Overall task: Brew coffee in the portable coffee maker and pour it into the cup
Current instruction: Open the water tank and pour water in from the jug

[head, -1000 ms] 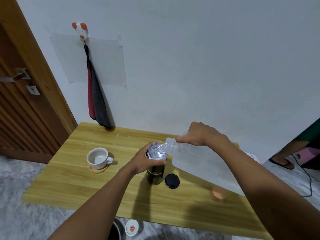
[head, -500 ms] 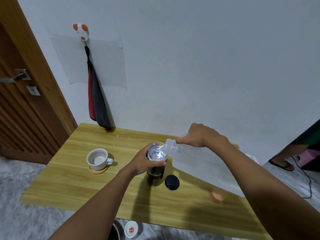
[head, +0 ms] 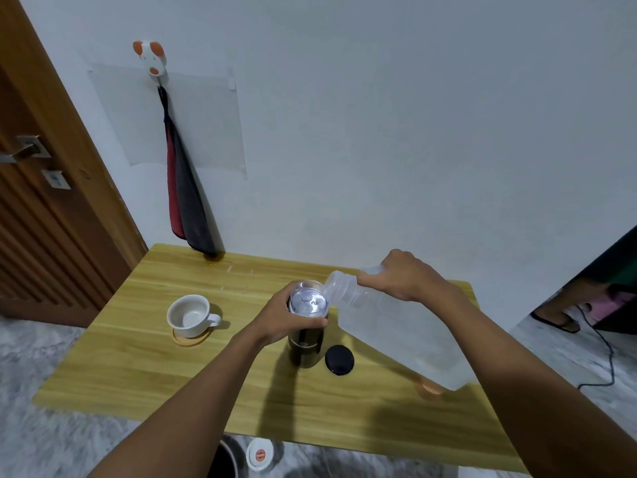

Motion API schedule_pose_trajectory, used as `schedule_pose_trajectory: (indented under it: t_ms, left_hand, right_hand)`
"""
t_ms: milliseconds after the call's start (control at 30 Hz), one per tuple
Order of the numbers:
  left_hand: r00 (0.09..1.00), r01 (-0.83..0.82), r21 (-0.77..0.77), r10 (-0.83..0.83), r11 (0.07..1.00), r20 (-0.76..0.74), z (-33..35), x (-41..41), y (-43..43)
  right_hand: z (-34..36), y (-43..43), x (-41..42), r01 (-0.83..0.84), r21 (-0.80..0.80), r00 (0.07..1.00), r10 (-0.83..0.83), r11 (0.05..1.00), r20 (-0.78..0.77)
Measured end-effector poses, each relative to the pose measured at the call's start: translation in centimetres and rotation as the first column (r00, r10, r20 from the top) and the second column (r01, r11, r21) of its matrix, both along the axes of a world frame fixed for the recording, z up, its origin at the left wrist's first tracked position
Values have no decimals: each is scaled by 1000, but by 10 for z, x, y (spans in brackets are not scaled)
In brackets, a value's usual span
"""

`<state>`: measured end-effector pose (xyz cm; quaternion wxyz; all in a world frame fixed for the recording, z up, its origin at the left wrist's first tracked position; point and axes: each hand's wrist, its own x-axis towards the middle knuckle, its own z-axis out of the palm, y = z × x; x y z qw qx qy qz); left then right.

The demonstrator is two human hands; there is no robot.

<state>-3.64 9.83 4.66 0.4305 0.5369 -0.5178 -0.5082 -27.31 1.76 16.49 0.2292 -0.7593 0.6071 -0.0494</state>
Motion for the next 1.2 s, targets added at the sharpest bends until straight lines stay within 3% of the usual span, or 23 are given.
schedule_pose_trajectory:
  t_ms: [233,367,467,600,833,1033,1200]
  left_hand:
    - [967,66,-20,-59,998,249,49,4,-15]
    - [923,228,-80,-190,970,336,98,-28,-39]
    - [896,340,-89,-294,936,334,115,-66,-52]
    - [943,243,-138,-201,960,265,108,-94,-65]
    - [914,234,-94,-186,968,362,69,-124,-75]
    - [865,260,-54,-208,964,456,46,-139,-80]
    - [836,294,-34,-239,955,493,40,-146,-83]
  right_hand:
    - [12,-7,-29,28,-29,965,-20,999,263]
    - [23,-15,-46,70,-81,894,-27,994,447]
    - [17,-22,-60,117,-66,811,-57,991,583]
    - [-7,-27,-73,226,12,684,-167,974,710]
    - [-61,-17,-89,403,170,551,-387,899,740]
    - [-96,-11,-99,424,291,457,-480,858,749]
    - [-107,-6,-107,442,293,452,-492,848,744]
